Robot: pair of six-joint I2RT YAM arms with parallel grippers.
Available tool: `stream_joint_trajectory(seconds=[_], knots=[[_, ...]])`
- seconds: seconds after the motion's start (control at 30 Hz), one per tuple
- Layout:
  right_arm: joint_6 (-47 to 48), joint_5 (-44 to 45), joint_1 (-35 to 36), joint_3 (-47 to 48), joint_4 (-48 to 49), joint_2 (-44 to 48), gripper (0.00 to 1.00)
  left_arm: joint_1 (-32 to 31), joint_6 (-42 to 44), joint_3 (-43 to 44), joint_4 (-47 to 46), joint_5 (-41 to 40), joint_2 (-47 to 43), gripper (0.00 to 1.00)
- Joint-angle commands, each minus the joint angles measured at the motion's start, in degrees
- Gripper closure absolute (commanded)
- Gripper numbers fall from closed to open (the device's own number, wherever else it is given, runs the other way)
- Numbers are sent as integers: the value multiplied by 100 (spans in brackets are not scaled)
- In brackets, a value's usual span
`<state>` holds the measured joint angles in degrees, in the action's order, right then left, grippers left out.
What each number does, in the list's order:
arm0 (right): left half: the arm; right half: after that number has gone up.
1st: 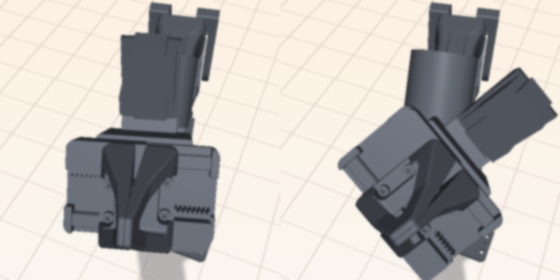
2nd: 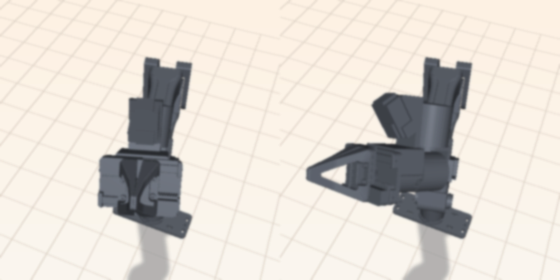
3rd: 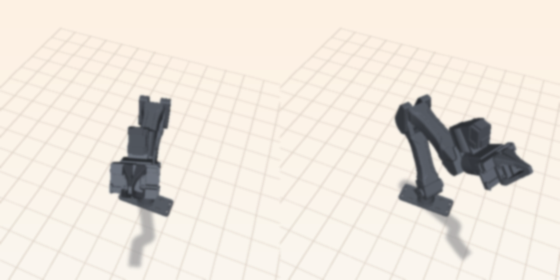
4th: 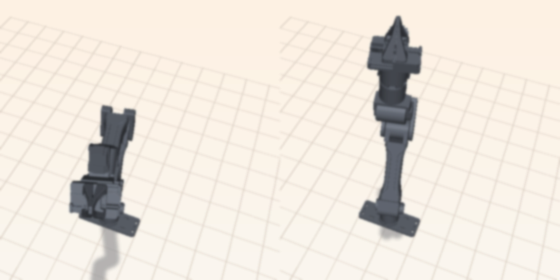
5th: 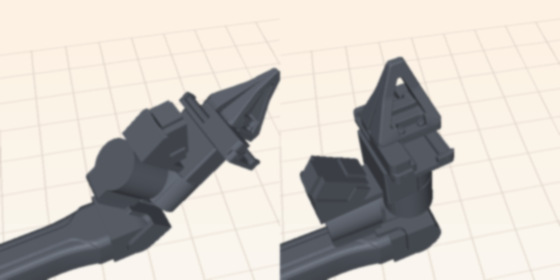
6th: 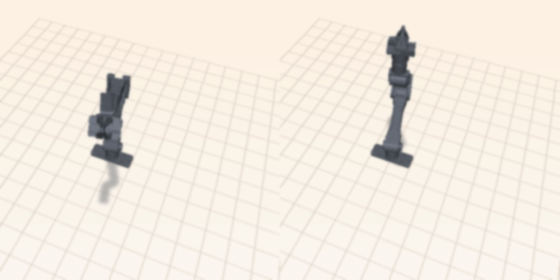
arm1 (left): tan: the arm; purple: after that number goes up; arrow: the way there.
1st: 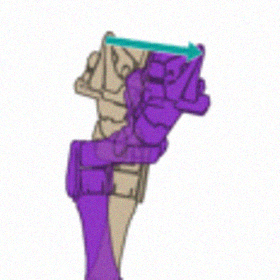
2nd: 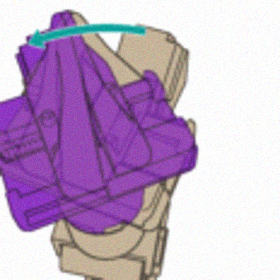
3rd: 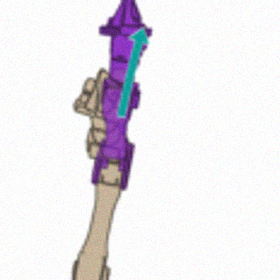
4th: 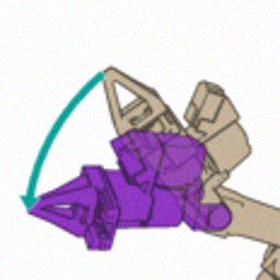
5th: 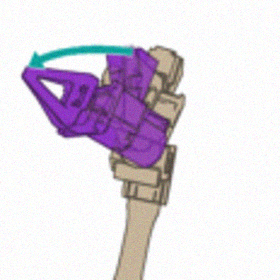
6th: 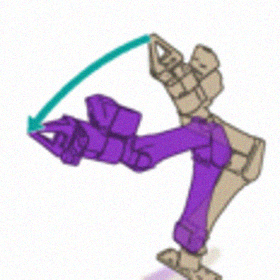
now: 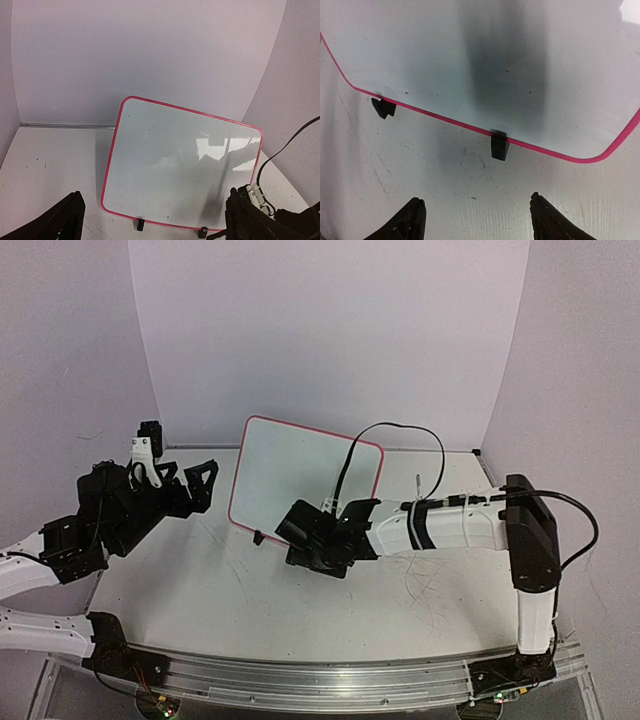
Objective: Write a sentence on the whiteboard
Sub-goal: Move the whiteboard to the center of the board.
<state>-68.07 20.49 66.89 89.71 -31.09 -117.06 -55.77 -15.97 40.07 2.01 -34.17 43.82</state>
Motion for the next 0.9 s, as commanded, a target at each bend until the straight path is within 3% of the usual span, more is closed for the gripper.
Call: stream_joint_trajectory(seconds=[0.0,0.13,0.43,0.87], knots=[[-527,551,-1,267,-56,-361,30,14,164,226,183,4,-268,1],[-477,721,-2,462,-3,-662,36,18,214,258,242,69,-456,1],[-398,1201,-101,529,3,-1077,40,14,279,327,267,54,-514,1],[118,1330,-293,266,203,-1168,72,14,339,566,171,91,-31,1]])
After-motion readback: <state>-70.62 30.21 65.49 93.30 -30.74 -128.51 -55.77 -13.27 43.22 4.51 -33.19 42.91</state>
